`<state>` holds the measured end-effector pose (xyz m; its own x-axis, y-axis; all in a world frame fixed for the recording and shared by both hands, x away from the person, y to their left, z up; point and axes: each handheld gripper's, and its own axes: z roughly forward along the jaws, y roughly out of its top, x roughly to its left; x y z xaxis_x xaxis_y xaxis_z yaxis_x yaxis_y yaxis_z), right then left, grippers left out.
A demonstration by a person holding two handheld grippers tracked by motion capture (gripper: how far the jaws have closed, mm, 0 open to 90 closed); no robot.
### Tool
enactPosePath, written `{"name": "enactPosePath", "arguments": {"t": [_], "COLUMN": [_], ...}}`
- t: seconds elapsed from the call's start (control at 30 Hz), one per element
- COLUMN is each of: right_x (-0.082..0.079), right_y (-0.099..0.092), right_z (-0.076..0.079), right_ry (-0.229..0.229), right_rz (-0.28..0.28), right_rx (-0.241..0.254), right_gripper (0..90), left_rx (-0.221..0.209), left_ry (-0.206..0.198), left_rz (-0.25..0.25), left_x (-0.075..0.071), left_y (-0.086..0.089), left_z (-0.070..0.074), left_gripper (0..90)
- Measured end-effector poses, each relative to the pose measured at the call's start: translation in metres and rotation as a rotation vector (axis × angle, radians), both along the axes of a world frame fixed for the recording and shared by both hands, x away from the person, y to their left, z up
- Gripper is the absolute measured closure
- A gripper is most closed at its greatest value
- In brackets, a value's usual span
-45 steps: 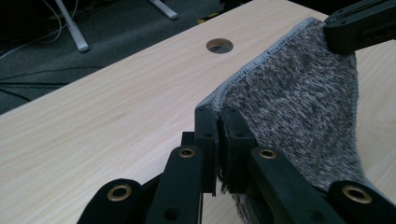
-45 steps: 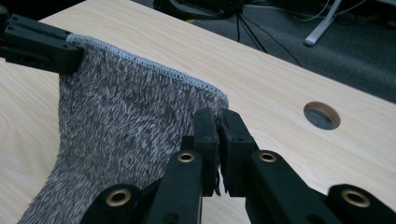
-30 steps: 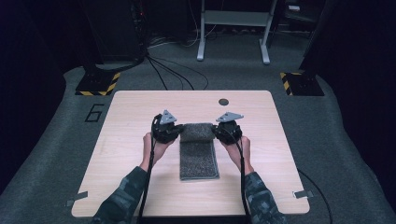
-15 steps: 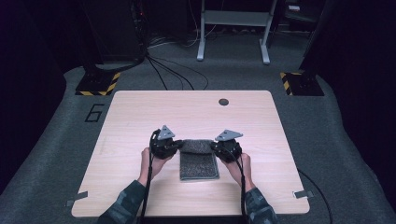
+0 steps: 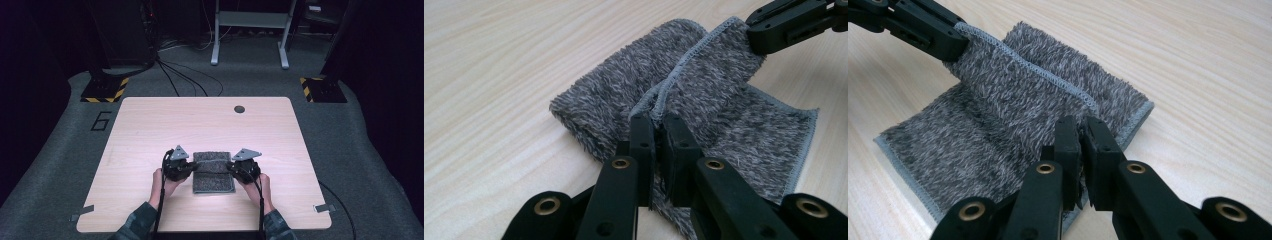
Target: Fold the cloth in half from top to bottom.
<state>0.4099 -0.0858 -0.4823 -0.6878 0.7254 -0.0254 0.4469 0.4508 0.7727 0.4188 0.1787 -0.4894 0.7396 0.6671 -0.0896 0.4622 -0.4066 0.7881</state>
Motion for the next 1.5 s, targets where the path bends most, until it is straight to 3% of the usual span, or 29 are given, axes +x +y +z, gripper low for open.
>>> {"name": "enactPosePath", "arguments": {"t": [0.2,0.4,0.5,0.57,0.6,0.67,0.77,0.87,0.93,1.03,1.23,1.33,1.5], "right_x": [-0.008,-0.022,-0.033,-0.039,-0.041,-0.039,-0.026,-0.012,-0.006,-0.008,-0.018,-0.022,-0.029], "right_y": [-0.005,-0.012,-0.021,-0.03,-0.035,-0.039,-0.036,-0.023,-0.014,-0.005,-0.002,-0.003,-0.007], "right_z": [-0.002,-0.002,0.002,0.006,0.01,0.014,0.016,0.009,0.002,-0.007,-0.018,-0.024,-0.034], "right_ry": [0.008,0.029,0.035,0.027,0.023,0.022,0.04,0.064,0.094,0.117,0.139,0.141,0.149], "right_rz": [-0.006,0.003,0.002,-0.005,-0.018,-0.044,-0.077,-0.076,-0.067,-0.051,-0.043,-0.036,-0.052], "right_rx": [0.01,0.027,0.059,0.086,0.103,0.115,0.118,0.086,0.073,0.029,-0.025,-0.044,-0.025], "right_gripper": [84.4,75.4,64.1,57.4,52.9,47.7,39.8,38.6,42.1,45.9,44.8,44.9,44.2], "left_rx": [-0.021,-0.051,-0.066,-0.075,-0.087,-0.08,-0.033,0.03,0.056,0.098,0.182,0.183,0.191], "left_ry": [0.016,0.069,0.06,0.017,0.013,-0.01,-0.033,0.001,0.036,0.062,0.038,0.037,0.021], "left_rz": [-0.031,-0.106,-0.098,-0.065,-0.044,-0.011,0.061,0.083,0.073,0.051,0.031,0.032,0.03], "left_x": [-0.008,-0.023,-0.034,-0.042,-0.044,-0.042,-0.027,-0.012,-0.007,-0.01,-0.024,-0.027,-0.032], "left_y": [0.001,0.002,0.005,0.012,0.014,0.017,0.014,0.005,-0.001,-0.007,-0.013,-0.013,-0.011], "left_z": [0.0,0.001,0.007,0.015,0.018,0.023,0.022,0.011,0.003,-0.007,-0.018,-0.022,-0.026], "left_gripper": [82.8,69.4,56.6,49.1,45.1,41.2,37.5,36.0,36.0,36.2,34.9,34.6,34.6]}}
